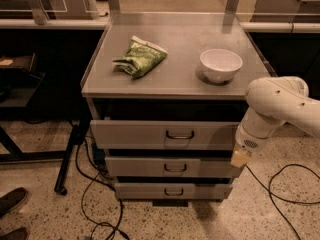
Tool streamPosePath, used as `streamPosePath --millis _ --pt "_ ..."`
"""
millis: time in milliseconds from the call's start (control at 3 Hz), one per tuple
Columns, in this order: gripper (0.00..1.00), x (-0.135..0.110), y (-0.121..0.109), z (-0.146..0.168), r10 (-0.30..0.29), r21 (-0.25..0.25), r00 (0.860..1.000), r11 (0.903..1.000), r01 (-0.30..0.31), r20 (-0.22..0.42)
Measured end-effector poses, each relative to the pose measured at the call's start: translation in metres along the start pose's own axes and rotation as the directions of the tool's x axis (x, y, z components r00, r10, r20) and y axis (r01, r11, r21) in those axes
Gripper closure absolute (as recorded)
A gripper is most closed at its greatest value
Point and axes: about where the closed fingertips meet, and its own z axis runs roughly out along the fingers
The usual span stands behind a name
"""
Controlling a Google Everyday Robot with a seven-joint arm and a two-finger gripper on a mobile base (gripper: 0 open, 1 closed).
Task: Close top drawer
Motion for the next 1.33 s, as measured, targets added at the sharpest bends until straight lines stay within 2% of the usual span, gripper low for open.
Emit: streamPosePath --millis 333,667,1000,1333 --pt "0.89 -0.01 -0.011 -0.008 0.006 0.034 1.0 0.9994 -0.007 0.022" --pt "1.0 -0.021 -0.025 -0.012 0.011 0.07 0.999 0.9975 -0.013 0.035" --pt "1.0 -0.029 -0.037 -0.014 0.014 0.091 0.999 0.9957 -0.017 0.043" --pt "0.81 -0.029 -0.037 -0.014 0.014 0.091 0.999 0.9957 -0.017 0.043"
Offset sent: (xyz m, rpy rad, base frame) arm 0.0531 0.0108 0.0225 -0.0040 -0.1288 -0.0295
